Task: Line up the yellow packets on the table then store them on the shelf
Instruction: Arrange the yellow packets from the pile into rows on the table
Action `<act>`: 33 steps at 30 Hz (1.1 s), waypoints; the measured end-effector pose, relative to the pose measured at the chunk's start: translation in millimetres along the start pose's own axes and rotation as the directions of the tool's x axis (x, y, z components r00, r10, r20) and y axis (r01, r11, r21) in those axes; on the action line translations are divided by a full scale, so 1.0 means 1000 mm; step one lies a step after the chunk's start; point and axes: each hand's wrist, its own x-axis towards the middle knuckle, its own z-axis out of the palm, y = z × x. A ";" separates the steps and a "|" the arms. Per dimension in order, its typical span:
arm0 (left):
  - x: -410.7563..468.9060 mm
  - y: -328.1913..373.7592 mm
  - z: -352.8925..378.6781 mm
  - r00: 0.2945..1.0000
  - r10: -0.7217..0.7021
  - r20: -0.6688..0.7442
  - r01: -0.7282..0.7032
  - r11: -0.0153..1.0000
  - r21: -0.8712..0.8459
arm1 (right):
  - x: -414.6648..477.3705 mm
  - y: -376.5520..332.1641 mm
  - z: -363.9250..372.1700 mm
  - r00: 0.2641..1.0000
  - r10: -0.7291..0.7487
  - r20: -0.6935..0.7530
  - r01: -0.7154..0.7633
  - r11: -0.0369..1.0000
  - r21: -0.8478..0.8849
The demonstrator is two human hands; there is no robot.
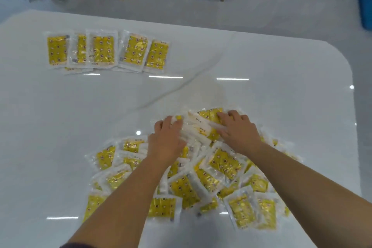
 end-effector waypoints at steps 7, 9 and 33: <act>-0.020 0.006 0.013 0.999 0.052 -0.014 -0.053 0.994 -0.099 | -0.042 0.008 0.031 0.999 -0.047 -0.004 0.047 0.994 0.096; -0.025 0.008 0.014 0.999 0.008 -0.038 -0.014 0.988 -0.151 | -0.049 0.008 0.035 0.999 -0.035 0.005 0.034 0.988 0.149; -0.078 -0.009 -0.068 0.960 -0.188 -0.209 -0.023 0.688 -0.725 | -0.087 -0.092 -0.023 0.961 -0.163 0.225 -0.152 0.368 0.917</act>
